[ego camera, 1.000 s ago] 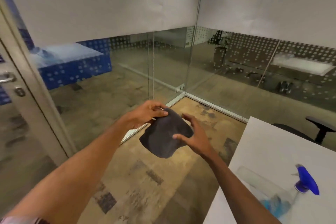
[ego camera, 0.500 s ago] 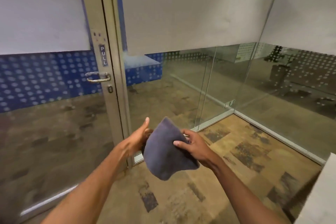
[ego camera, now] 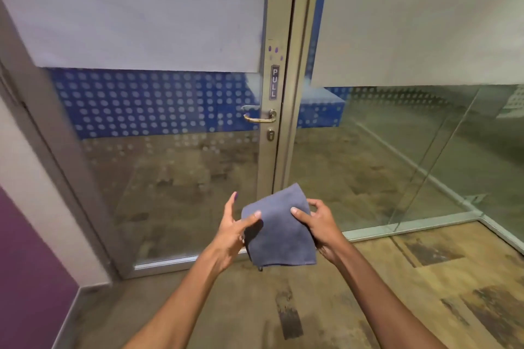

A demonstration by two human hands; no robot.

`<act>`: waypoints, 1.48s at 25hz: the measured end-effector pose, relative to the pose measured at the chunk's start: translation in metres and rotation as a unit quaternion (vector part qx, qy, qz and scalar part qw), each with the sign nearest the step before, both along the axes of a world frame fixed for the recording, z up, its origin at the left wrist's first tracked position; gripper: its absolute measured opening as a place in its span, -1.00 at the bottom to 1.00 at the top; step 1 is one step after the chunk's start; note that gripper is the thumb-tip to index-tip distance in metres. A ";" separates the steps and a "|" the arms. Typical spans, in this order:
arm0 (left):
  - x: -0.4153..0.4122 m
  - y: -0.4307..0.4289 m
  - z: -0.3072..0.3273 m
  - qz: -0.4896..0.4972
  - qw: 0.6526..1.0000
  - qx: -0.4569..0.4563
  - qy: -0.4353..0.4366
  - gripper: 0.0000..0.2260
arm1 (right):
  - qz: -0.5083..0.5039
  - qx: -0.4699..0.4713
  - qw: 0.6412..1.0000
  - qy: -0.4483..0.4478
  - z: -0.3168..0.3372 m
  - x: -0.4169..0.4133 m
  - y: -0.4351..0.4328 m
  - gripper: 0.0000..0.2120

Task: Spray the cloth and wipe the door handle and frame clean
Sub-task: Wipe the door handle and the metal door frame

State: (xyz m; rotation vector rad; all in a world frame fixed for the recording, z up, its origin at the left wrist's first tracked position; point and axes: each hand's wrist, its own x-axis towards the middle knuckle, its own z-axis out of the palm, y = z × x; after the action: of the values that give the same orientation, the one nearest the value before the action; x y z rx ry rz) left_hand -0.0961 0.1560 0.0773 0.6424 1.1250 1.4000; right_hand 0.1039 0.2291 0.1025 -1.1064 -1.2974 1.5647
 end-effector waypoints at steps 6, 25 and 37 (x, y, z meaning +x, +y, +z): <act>-0.054 0.062 0.013 0.034 0.971 0.046 0.234 -0.37 | 0.088 0.072 0.993 0.014 -0.001 -0.058 0.082 -0.68; -0.190 0.231 0.062 0.040 0.922 0.071 0.380 -0.83 | 0.187 0.140 0.972 -0.032 0.025 -0.175 0.271 -0.78; -0.204 0.336 0.076 0.030 0.995 0.075 0.050 -0.74 | 0.060 -0.124 0.829 0.542 0.018 -0.258 0.284 -0.23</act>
State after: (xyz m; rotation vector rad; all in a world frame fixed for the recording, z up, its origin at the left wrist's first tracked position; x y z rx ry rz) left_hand -0.2999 0.4924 0.1531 0.8007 1.1326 1.5279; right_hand -0.1542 0.5127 0.1202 -0.1125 -0.3771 2.0107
